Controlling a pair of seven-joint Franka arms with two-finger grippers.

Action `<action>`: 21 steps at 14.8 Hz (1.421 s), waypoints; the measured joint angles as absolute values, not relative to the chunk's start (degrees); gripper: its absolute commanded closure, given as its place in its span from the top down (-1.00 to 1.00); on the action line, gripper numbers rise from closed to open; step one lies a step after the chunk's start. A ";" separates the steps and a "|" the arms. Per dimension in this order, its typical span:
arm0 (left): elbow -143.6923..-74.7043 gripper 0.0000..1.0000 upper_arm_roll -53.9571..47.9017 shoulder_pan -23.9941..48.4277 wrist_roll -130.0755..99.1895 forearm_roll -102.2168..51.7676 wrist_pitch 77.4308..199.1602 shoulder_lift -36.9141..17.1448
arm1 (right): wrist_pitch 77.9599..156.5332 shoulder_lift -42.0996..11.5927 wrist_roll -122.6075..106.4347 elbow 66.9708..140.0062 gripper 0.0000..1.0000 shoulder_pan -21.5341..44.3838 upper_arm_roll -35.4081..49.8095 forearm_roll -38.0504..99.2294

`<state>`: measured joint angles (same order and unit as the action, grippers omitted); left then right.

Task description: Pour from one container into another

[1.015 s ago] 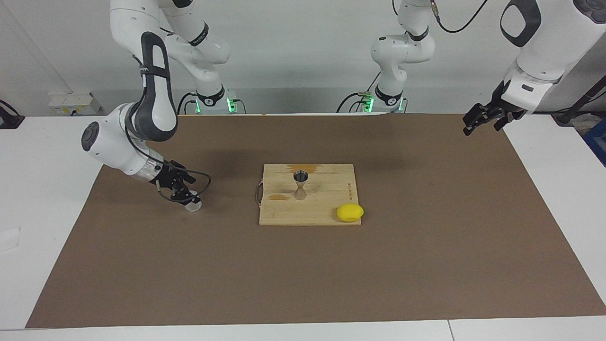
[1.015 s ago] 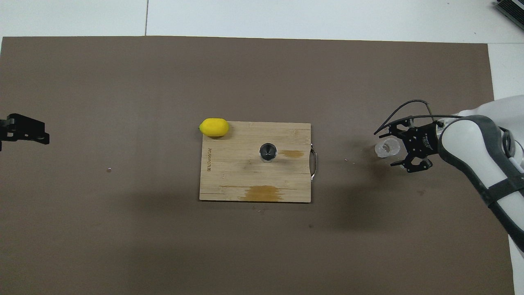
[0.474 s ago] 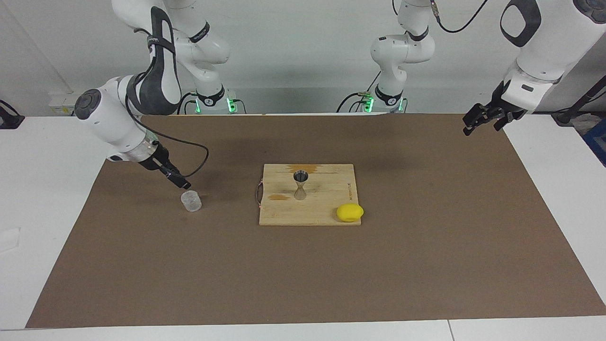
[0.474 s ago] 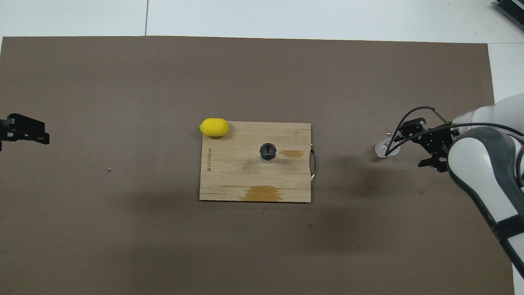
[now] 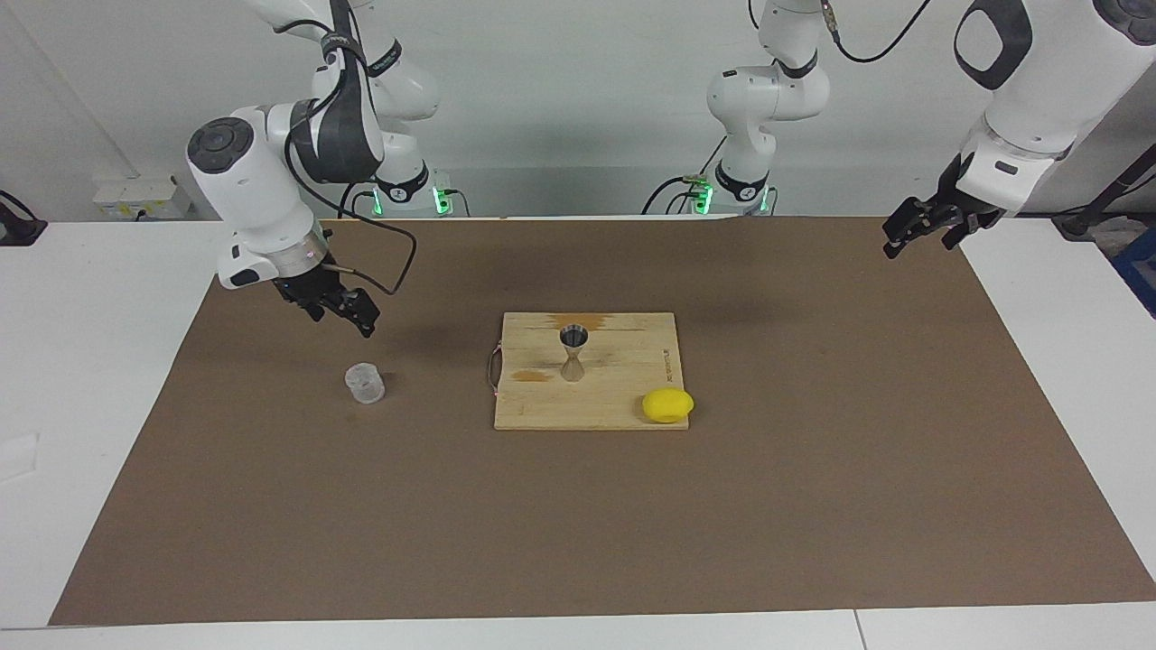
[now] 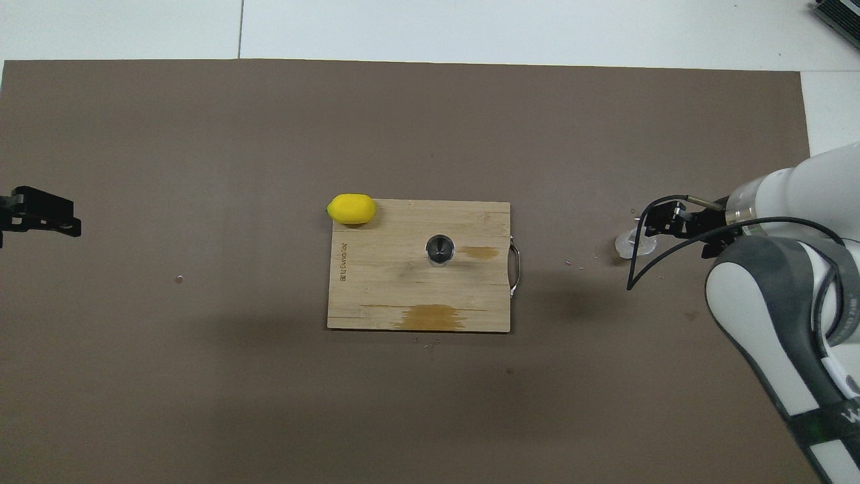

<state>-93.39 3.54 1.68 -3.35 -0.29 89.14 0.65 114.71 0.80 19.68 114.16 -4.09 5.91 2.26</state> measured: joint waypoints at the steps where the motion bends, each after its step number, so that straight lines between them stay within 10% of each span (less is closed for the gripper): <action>1: -93.39 1.00 3.54 1.69 -3.35 -0.29 89.14 0.65 | 114.15 1.28 17.54 112.88 0.98 -4.17 5.88 2.07; 13: -94.20 1.00 3.54 1.68 -3.36 -0.29 89.14 0.95 | 96.50 -0.02 12.64 92.58 0.98 -4.98 5.49 -0.87; 21: -94.26 1.00 3.53 1.69 -3.37 -0.30 89.17 0.98 | 93.22 -1.34 10.73 92.23 0.98 -4.84 5.72 -0.93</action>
<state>-94.26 3.53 1.69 -3.37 -0.30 89.17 0.98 93.22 -1.34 10.73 92.23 -4.84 5.72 -0.93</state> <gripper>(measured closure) 0.000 0.004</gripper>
